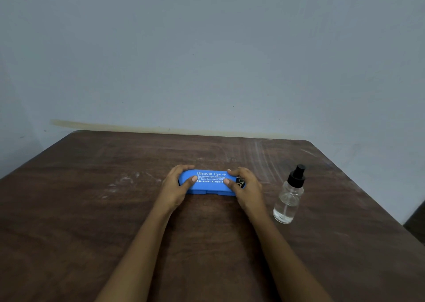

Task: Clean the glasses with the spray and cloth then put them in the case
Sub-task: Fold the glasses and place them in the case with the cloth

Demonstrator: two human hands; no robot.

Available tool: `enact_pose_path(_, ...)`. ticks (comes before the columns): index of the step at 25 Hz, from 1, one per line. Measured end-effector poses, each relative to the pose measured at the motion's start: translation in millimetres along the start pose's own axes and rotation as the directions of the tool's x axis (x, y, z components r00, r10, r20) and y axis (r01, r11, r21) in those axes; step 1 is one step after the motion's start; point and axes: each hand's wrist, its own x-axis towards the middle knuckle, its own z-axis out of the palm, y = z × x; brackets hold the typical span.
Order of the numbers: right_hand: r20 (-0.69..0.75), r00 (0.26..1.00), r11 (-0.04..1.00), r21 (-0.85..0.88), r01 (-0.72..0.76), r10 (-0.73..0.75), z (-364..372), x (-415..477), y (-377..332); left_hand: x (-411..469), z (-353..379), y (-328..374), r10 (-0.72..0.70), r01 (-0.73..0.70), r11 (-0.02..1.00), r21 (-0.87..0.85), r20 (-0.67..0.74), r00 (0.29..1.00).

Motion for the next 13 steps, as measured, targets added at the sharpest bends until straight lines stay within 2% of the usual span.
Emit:
enact_pose_path(2,-0.001,1.0,1.0,0.002,-0.019,0.019,1,-3,-1,-2,2,1,-0.004,0.005,1.0,0.023,-0.032,0.999)
enact_pose_path(5,-0.015,1.0,0.996,-0.091,-0.017,0.016,3,-9,-4,-9,7,6,-0.031,0.043,0.996,0.077,-0.15,0.988)
enact_pose_path(9,-0.15,0.988,0.987,-0.147,-0.059,0.037,9,-19,-9,-22,10,12,-0.04,0.085,0.989,0.12,-0.338,0.94)
enact_pose_path(13,-0.133,0.99,0.991,-0.116,-0.066,0.05,8,-32,-14,-34,6,17,-0.023,0.064,0.99,0.124,-0.308,0.951)
